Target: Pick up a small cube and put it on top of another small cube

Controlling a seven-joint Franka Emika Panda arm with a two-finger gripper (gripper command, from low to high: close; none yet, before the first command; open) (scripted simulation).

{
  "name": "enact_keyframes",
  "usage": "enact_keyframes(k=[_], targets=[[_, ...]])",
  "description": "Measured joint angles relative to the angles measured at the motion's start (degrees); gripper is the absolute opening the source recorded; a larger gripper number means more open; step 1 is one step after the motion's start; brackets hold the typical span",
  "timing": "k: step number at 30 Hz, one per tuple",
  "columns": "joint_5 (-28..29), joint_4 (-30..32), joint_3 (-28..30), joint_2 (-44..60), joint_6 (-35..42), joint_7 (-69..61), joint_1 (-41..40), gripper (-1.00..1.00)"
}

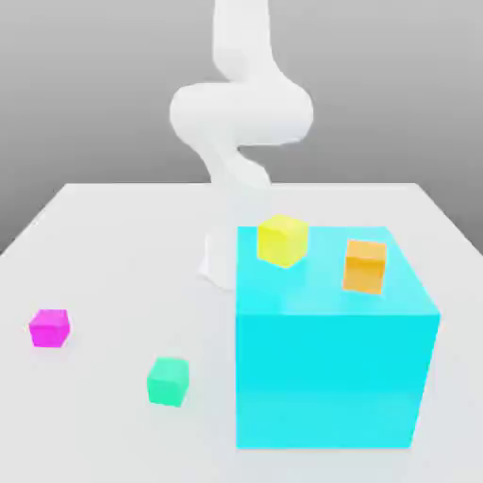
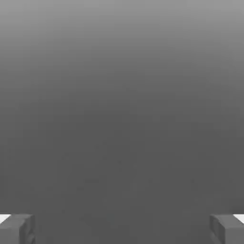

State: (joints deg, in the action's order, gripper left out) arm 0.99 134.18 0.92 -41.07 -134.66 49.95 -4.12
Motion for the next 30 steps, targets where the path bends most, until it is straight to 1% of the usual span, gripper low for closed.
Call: enact_keyframes(k=[11, 15, 18, 21, 23, 24, 27, 30], targets=[[3.3, 10.6, 6.6, 21.0, -12.7, 17.4, -17.2, 0.0], [3.3, 14.4, 10.0, 28.5, -17.3, 22.7, -22.6, 0.0], [2.2, 17.3, 13.0, 34.2, -20.8, 26.0, -25.9, 0.0], [-0.7, 20.2, 15.7, 40.1, -24.2, 27.9, -30.4, 0.0], [-4.1, 22.1, 16.5, 44.0, -26.5, 28.2, -33.0, 0.0], [-6.1, 22.5, 16.0, 46.1, -27.8, 27.6, -33.8, 0.0], [-12.1, 21.8, 12.0, 52.4, -32.3, 23.9, -37.0, 0.0], [-16.2, 20.6, 6.5, 58.5, -37.1, 20.8, -41.7, 0.0]])
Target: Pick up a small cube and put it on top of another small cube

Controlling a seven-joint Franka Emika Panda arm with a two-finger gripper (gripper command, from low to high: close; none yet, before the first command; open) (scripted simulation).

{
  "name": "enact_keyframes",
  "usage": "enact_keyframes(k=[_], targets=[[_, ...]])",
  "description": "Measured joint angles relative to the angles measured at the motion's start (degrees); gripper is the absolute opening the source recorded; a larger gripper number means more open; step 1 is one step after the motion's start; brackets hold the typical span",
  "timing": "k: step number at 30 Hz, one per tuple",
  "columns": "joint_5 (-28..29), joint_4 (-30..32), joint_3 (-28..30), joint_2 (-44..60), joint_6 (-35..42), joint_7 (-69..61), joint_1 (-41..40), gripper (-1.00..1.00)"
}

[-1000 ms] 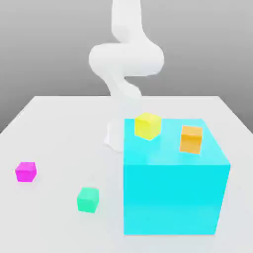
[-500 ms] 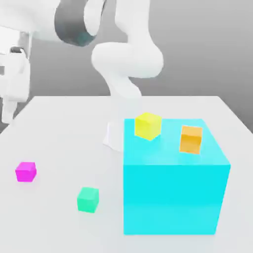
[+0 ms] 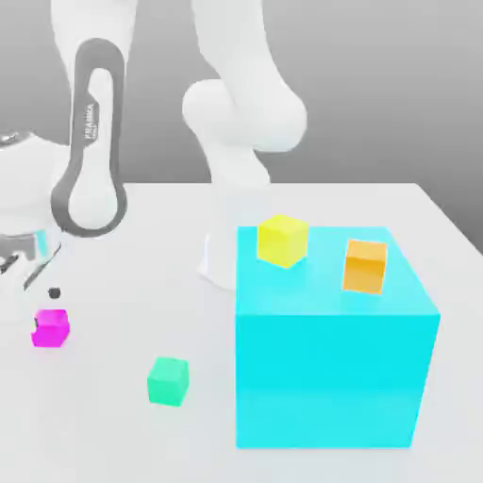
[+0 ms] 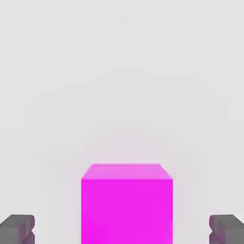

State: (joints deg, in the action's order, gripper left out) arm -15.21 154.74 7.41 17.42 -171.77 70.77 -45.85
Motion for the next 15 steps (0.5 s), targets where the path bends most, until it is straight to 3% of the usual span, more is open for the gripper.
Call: enact_keyframes(k=[1, 8, 15], targets=[[-0.6, -0.3, -1.2, 1.3, -1.0, -0.5, -1.0, -1.0], [-0.4, -0.3, -1.2, 1.2, -1.0, -0.3, -1.1, -1.0], [10.7, 2.0, 4.2, -12.0, 9.6, 9.0, 3.5, -1.0]])
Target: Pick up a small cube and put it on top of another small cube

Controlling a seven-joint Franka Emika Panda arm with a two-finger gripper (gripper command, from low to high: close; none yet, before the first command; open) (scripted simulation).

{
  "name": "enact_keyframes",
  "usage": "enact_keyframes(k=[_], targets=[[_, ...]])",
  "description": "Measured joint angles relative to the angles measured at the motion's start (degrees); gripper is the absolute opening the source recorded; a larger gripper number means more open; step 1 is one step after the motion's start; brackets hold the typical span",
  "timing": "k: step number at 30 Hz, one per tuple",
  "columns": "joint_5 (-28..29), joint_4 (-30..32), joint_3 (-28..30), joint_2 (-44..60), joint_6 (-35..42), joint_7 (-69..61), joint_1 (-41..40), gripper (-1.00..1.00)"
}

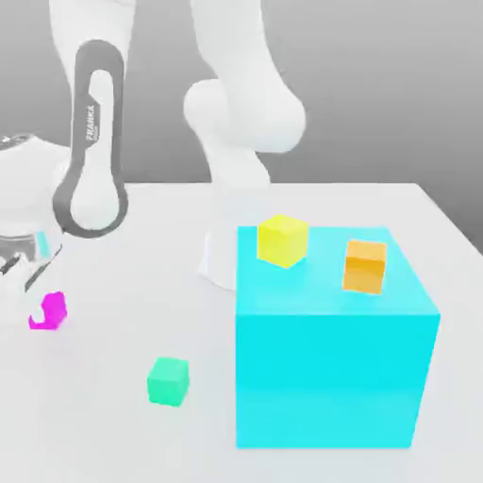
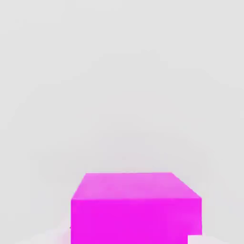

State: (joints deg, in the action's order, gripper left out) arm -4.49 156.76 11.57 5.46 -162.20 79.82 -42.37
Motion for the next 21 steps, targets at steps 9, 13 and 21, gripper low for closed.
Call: enact_keyframes(k=[9, 13, 21], targets=[[0.3, -6.8, -12.6, -16.2, 21.6, 16.7, 17.8, -1.0], [-1.9, -9.6, -19.5, -22.3, 30.4, 22.4, 24.5, -1.0], [-6.8, -13.2, -33.3, -31.8, 43.3, 32.4, 37.1, -1.0]])
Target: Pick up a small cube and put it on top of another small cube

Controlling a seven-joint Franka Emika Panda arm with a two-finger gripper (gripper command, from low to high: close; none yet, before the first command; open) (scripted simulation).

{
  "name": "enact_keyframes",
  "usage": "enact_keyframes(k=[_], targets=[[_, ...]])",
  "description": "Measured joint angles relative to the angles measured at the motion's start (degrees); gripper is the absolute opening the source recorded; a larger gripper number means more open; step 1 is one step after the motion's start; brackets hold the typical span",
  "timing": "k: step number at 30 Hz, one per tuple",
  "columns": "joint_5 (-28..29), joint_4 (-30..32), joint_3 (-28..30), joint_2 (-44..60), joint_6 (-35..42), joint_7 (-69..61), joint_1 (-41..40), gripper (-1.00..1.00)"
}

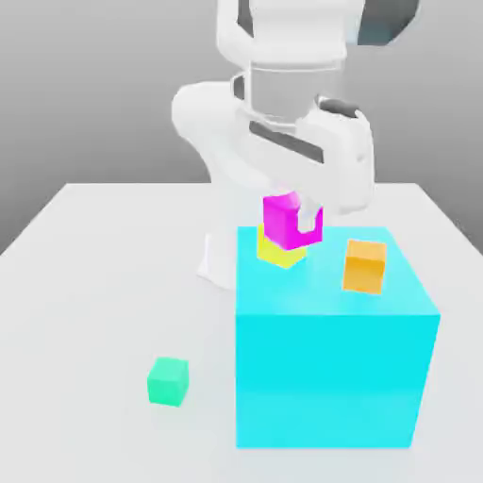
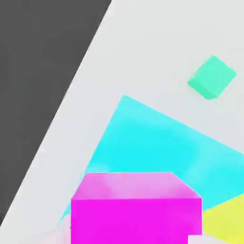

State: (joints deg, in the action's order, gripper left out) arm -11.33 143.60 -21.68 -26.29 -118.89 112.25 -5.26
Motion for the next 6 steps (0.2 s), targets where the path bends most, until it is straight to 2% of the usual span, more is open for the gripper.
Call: enact_keyframes(k=[2, 3, 6], targets=[[-0.5, 2.1, -2.0, 1.2, -3.2, 1.1, 1.0, -1.0], [-0.6, 3.2, -2.5, 1.9, -5.0, 1.3, 1.2, 1.0], [-0.7, 3.2, -2.5, 1.9, -5.1, 1.3, 1.2, 1.0]])
